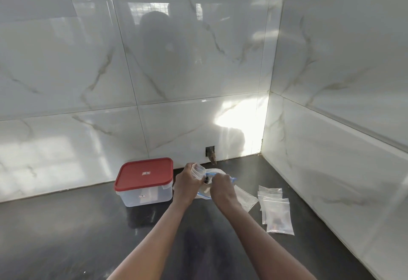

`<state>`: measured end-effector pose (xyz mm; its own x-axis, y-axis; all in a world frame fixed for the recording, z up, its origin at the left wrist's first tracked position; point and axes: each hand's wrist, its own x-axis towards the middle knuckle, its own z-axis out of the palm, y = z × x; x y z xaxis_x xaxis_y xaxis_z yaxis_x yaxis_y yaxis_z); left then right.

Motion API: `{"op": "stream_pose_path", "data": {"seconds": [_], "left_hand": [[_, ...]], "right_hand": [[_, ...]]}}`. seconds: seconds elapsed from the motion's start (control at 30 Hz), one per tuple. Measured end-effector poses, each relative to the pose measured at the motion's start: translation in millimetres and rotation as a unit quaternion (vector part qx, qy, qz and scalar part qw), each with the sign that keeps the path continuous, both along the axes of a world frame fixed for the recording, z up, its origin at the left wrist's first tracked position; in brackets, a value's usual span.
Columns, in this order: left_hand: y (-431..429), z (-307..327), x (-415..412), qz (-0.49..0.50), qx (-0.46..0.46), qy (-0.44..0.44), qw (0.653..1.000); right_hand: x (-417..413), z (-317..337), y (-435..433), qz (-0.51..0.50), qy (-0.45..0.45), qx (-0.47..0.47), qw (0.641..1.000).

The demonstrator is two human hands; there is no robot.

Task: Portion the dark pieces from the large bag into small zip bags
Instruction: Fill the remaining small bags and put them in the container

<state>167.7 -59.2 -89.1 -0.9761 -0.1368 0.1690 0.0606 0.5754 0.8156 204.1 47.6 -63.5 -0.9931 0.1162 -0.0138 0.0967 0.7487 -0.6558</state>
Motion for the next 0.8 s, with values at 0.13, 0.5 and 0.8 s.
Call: {"op": "stream_pose_path", "data": {"seconds": [0.13,0.5,0.8], "left_hand": [[2,0,1,-0.003,0.007,0.000,1.000],[1,3,-5,0.001,-0.014,-0.009,1.000],[1,8,-9,0.011,-0.036,-0.009,0.999]], "right_hand": [[-10,-14,-9,-0.038,-0.025,-0.005,0.999],[-29,-22,-13,-0.155,-0.039,-0.100,0.982],[-40,-22,-12,-0.140,-0.094,-0.130,0.977]]}}
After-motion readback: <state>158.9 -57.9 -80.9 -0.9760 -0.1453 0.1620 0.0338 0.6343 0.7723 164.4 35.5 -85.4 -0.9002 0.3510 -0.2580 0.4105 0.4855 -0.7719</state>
